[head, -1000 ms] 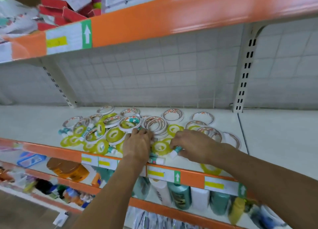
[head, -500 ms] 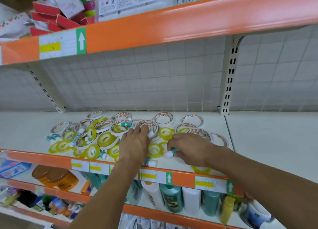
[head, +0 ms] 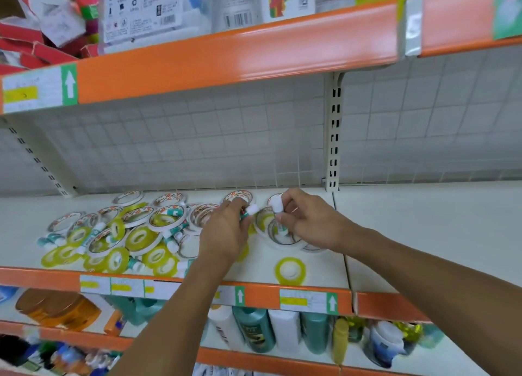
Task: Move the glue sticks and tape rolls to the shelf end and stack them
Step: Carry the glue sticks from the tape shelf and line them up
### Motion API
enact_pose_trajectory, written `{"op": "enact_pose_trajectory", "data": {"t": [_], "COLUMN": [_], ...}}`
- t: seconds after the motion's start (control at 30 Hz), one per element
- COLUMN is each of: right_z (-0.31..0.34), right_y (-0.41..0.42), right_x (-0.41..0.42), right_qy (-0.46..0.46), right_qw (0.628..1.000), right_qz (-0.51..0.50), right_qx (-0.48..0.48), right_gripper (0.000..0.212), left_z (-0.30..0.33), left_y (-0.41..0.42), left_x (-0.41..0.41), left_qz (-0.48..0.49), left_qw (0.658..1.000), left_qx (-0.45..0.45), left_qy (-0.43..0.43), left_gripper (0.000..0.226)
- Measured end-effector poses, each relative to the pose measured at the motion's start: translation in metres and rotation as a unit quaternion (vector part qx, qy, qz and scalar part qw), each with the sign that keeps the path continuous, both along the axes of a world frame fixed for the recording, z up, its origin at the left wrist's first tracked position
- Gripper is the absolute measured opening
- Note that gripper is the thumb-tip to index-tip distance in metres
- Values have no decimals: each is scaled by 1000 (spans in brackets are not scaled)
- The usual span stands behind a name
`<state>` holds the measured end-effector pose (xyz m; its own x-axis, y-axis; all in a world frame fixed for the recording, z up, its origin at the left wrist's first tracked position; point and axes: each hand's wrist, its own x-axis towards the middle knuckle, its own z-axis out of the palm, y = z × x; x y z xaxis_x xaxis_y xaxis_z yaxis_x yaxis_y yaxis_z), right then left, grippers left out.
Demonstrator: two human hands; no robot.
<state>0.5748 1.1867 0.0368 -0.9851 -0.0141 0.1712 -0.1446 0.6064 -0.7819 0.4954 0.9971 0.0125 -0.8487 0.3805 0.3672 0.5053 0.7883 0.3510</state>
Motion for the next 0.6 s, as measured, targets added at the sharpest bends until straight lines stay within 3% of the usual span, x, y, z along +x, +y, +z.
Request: {"op": "enact_pose_trajectory", "data": {"t": [0.23, 0.6], "right_z": [-4, -10], "right_y": [44, 96], "right_x": [21, 62], "right_qy": [34, 31], "right_qw": [999, 994], "right_qz": [-22, -94], "right_qx": [27, 44], "right_gripper": [36, 29], "left_z": [10, 17], "left_y": [55, 113], "left_x": [19, 51], "left_qz": [-64, -132], "left_qw": [995, 975], "left_qx": [79, 155], "left_qy": [3, -84], "left_gripper": [34, 25]}}
